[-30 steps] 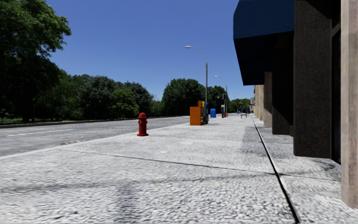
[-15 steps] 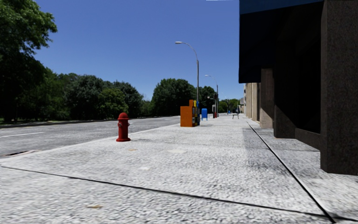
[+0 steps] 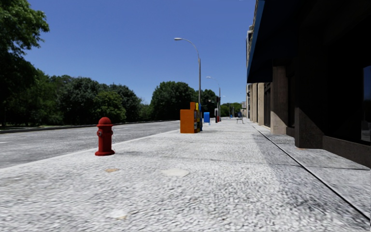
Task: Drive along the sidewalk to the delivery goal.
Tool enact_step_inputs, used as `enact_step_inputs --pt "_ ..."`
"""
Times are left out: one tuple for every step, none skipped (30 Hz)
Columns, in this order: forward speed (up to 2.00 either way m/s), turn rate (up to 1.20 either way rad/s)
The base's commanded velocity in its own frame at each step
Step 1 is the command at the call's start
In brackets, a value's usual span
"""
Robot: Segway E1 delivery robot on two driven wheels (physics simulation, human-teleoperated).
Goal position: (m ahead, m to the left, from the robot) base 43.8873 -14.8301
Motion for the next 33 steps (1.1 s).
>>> enact_step_inputs --pt "2.0 -0.12" --pt "2.0 -0.1" --pt "2.0 -0.1" --pt "2.0 -0.11" --pt "2.0 -0.14" --pt "2.0 -0.14" --pt "2.0 -0.15" --pt "2.0 -0.2" --pt "2.0 -0.25" --pt "2.0 -0.28" --pt "2.0 -0.29" --pt "2.0 -0.31" --pt "2.0 -0.33" --pt "2.0 -0.35" --pt "2.0 -0.37" --pt "2.0 -0.38" --pt "2.0 -0.39" --pt "2.0 -0.4" --pt "2.0 -0.4" --pt "2.0 -0.4" --pt "2.0 -0.4" --pt "2.0 -0.4" --pt "2.0 -0.4" --pt "2.0 -0.4" --pt "2.0 -0.39" --pt "2.0 -0.23" --pt "2.0 -0.07" --pt "2.0 0.0" --pt "2.0 0.0" --pt "2.0 0.0" --pt "2.0 0.0" --pt "2.0 0.0" --pt "2.0 0.0"
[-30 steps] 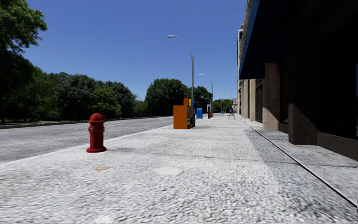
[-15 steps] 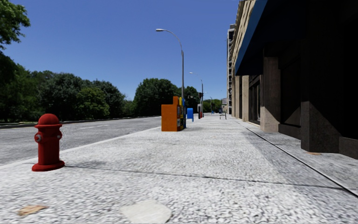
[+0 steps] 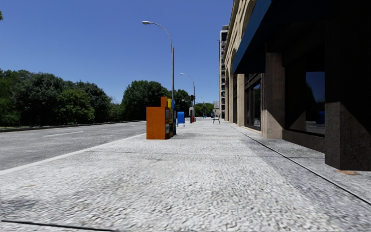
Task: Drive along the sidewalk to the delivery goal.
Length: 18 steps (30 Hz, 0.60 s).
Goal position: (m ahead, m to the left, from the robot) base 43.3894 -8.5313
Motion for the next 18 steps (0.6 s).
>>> enact_step_inputs --pt "2.0 0.0" --pt "2.0 0.0" --pt "2.0 0.0" --pt "2.0 0.0" --pt "2.0 0.0" --pt "2.0 -0.04" --pt "2.0 -0.09" --pt "2.0 -0.15" --pt "2.0 -0.17" --pt "2.0 -0.18" --pt "2.0 -0.18" --pt "2.0 -0.18" --pt "2.0 -0.18" --pt "2.0 -0.18" --pt "2.0 -0.18" --pt "2.0 -0.18" --pt "2.0 -0.18" --pt "2.0 -0.18"
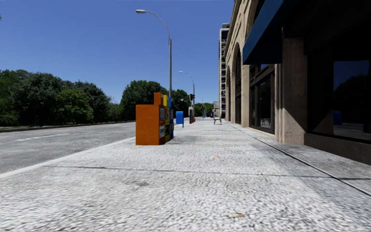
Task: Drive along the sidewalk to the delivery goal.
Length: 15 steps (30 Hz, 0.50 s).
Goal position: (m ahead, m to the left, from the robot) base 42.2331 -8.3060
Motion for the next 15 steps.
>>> enact_step_inputs --pt "2.0 -0.18" --pt "2.0 -0.18" --pt "2.0 -0.18" --pt "2.0 -0.18" --pt "2.0 -0.18" --pt "2.0 -0.18" --pt "2.0 -0.18" --pt "2.0 -0.19" --pt "2.0 -0.21" --pt "2.0 -0.21" --pt "2.0 -0.24" --pt "2.0 -0.24" --pt "2.0 -0.25" --pt "2.0 -0.26" --pt "2.0 -0.27"
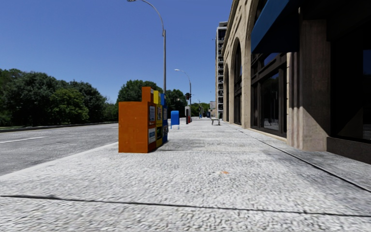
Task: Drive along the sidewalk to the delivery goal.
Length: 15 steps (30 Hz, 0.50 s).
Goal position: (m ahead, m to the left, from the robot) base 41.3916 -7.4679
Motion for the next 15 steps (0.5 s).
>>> enact_step_inputs --pt "2.0 -0.27" --pt "2.0 -0.27" --pt "2.0 -0.27" --pt "2.0 -0.27" --pt "2.0 -0.27" --pt "2.0 -0.27" --pt "2.0 -0.27" --pt "2.0 -0.27" --pt "2.0 -0.27" --pt "2.0 -0.27" --pt "2.0 -0.14" --pt "2.0 0.0" --pt "2.0 0.0" --pt "2.0 0.0" --pt "2.0 0.0"
